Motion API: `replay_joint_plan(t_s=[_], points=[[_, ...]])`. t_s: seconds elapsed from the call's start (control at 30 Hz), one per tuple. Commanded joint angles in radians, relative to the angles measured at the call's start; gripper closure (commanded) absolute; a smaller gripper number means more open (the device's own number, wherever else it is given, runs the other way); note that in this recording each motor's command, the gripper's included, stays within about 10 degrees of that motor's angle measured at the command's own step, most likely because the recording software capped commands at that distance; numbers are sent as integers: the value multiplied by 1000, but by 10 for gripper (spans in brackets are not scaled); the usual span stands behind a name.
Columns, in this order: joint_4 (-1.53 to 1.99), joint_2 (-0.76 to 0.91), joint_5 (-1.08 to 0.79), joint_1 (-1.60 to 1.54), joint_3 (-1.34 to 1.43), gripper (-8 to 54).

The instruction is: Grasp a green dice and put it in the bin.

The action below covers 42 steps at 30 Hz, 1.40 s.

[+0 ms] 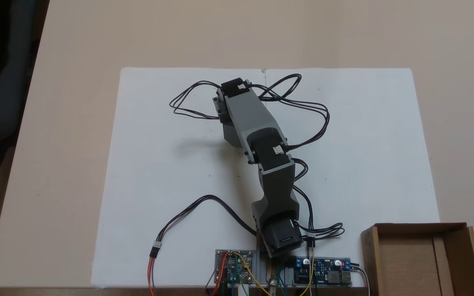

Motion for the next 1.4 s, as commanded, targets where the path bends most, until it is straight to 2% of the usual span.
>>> replay_joint_plan(t_s=[0.0, 0.3, 0.4, 0.5, 0.93, 1.37], points=[[114, 43, -3, 17, -156, 341], [566, 31, -11, -2, -750, 341], [611, 28, -11, -12, -919, 341], [611, 28, -48, 37, -919, 341], [603, 126, -394, 601, -917, 341], [607, 124, -676, 1269, -914, 341]])
